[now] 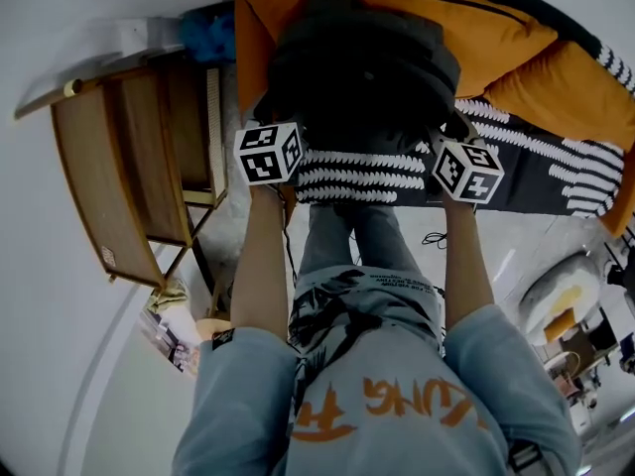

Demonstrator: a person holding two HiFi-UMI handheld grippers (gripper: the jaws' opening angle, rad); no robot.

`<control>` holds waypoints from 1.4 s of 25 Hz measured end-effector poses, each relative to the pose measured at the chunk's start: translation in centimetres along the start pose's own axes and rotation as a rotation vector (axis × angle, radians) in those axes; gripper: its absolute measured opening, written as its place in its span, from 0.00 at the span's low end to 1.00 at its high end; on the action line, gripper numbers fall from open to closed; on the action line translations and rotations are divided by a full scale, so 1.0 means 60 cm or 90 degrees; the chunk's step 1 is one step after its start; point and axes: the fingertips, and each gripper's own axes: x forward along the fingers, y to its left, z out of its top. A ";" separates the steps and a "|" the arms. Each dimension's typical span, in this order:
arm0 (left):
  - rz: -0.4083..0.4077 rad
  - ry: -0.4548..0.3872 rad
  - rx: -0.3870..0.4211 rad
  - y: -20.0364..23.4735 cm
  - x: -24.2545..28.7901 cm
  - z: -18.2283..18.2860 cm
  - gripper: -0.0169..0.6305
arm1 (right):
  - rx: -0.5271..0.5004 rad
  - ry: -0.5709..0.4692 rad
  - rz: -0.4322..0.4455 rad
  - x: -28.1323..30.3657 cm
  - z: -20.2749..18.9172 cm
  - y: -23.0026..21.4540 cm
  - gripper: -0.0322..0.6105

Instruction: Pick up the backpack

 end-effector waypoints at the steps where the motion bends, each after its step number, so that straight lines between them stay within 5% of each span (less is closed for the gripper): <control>1: 0.002 -0.001 -0.002 0.000 0.003 0.001 0.49 | 0.000 -0.001 0.003 0.003 0.002 0.002 0.38; 13: 0.016 0.063 0.020 -0.016 -0.028 -0.013 0.27 | 0.068 0.002 0.007 -0.017 -0.020 0.025 0.22; 25: 0.003 0.035 0.069 -0.051 -0.144 -0.039 0.21 | 0.108 -0.075 -0.002 -0.110 -0.052 0.067 0.22; 35: -0.002 -0.046 0.087 -0.083 -0.270 -0.022 0.21 | 0.080 -0.159 -0.016 -0.229 -0.035 0.128 0.22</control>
